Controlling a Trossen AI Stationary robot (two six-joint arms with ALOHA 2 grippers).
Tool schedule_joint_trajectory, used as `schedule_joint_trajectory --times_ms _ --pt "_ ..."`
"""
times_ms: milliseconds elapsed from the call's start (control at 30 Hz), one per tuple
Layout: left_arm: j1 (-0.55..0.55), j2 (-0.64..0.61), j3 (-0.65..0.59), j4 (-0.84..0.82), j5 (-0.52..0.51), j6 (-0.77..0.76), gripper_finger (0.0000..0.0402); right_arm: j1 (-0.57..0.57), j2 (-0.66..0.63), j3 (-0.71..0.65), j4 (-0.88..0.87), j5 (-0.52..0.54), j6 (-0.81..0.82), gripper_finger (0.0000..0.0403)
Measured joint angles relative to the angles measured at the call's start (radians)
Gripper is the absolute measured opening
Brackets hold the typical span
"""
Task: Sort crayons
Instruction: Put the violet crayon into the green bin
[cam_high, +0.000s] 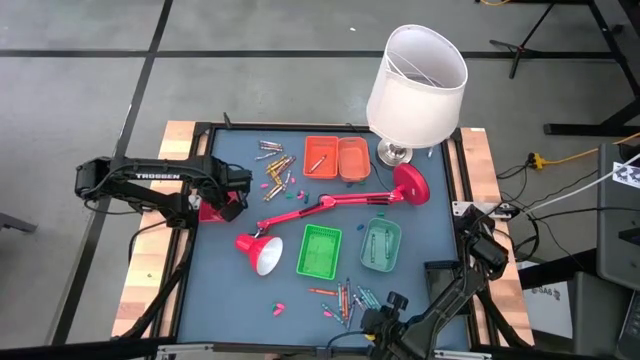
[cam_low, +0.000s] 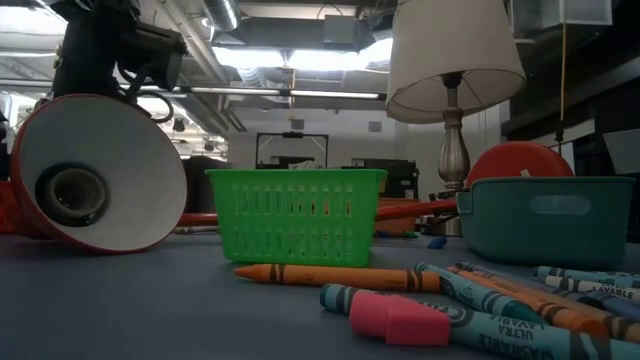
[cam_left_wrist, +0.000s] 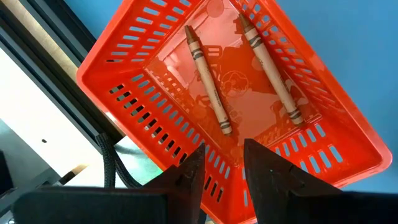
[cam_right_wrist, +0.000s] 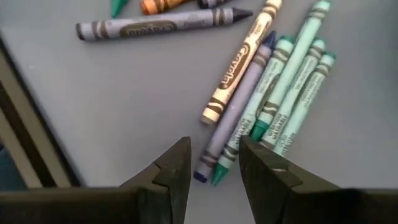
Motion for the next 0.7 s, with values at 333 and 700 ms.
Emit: schedule_joint_trajectory --times_ms 333,700 --pt "-0.002 0.0 0.0 0.011 0.0 0.0 0.0094 0.0 -0.004 -0.033 0.056 -0.004 0.004 0.0133" --pt "-0.002 0.0 0.0 0.019 0.0 0.0 0.0094 -0.007 -0.004 -0.033 0.059 0.001 0.004 0.009"
